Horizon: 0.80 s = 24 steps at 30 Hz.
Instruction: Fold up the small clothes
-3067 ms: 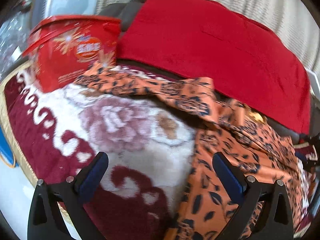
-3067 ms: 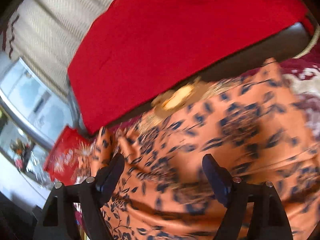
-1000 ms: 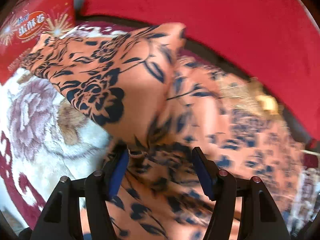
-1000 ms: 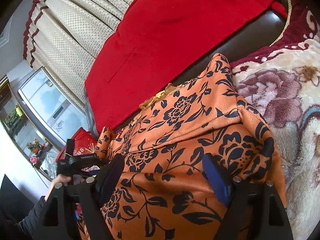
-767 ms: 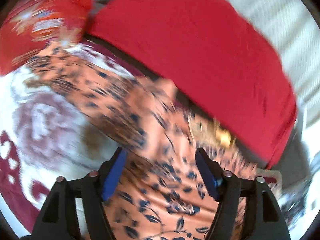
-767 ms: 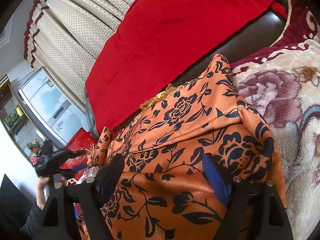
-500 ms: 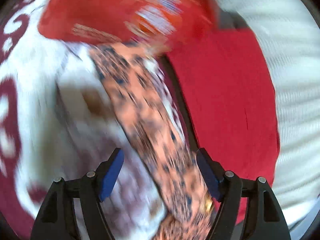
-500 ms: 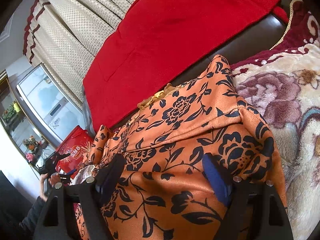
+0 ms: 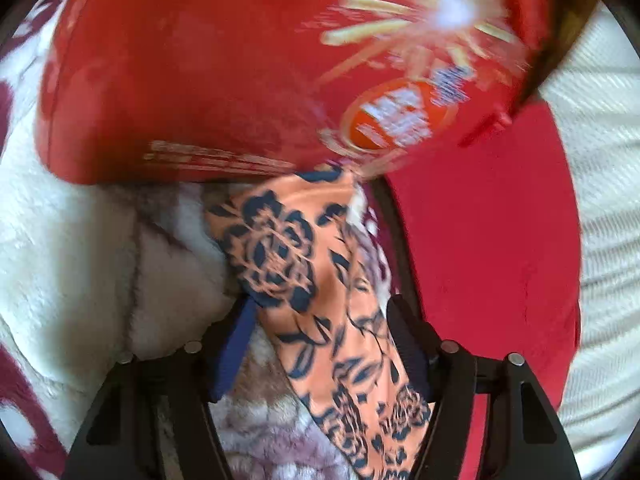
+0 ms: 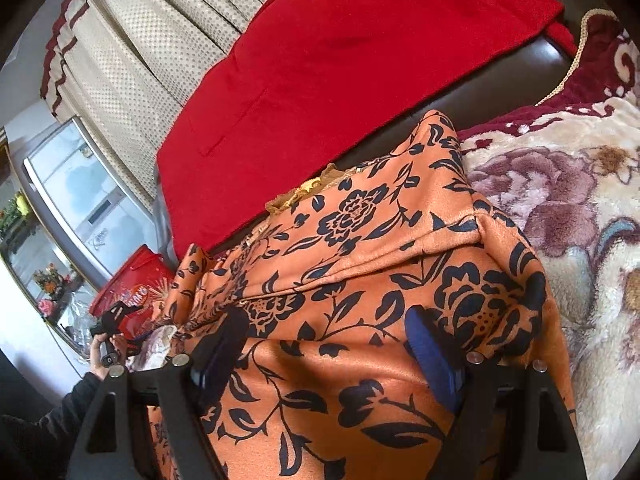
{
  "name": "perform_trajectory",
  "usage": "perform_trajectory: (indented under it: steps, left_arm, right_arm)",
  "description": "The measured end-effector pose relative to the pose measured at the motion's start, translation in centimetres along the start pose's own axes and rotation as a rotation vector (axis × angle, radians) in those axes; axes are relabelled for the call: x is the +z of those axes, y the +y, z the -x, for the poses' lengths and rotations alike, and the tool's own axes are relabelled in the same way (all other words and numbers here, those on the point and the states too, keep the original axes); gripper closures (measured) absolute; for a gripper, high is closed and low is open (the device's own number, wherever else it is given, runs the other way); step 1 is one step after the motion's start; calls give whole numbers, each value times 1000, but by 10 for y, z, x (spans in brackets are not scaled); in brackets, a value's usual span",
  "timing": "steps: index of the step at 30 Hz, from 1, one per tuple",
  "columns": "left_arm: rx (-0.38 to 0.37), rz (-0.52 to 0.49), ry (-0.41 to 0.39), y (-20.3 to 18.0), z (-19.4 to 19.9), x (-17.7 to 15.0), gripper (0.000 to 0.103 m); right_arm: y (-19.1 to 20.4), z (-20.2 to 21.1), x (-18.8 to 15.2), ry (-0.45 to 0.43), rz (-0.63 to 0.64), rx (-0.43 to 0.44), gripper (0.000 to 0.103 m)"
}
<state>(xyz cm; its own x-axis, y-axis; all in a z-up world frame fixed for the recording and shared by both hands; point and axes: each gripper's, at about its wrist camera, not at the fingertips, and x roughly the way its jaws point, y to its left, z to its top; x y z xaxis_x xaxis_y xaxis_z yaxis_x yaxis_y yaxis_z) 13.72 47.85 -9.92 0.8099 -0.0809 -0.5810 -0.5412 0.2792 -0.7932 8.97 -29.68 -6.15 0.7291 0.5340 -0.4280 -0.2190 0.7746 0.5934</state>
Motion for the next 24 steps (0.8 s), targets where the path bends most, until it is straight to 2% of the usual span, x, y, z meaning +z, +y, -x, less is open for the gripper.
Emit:
perform_trajectory:
  steps: [3, 8, 9, 10, 11, 12, 14, 17, 22, 24]
  left_arm:
    - [37, 36, -16, 7, 1, 2, 39]
    - [93, 38, -28, 0, -7, 2, 41]
    - [128, 37, -30, -1, -11, 3, 59]
    - [170, 23, -30, -4, -11, 4, 82]
    - [219, -6, -12, -7, -15, 6, 98]
    - [227, -21, -10, -9, -18, 6, 98]
    - [254, -110, -38, -24, -12, 1, 99]
    - [233, -285, -96, -67, 8, -17, 99]
    - [121, -590, -162, -164, 50, -80, 99]
    - [49, -715, -161, -207, 65, -123, 99]
  right_arm:
    - [1, -1, 0, 2, 2, -6, 20]
    - [2, -2, 0, 1, 4, -8, 20]
    - [2, -2, 0, 0, 3, -6, 20]
    - [2, -2, 0, -1, 2, -4, 20]
    - [2, -2, 0, -2, 2, -3, 20]
    - [1, -2, 0, -3, 2, -3, 20]
    - [1, -2, -1, -7, 3, 0, 20]
    - [-1, 1, -2, -12, -1, 8, 20]
    - [-2, 3, -2, -20, -3, 17, 20]
    - [-3, 5, -3, -26, -8, 27, 20]
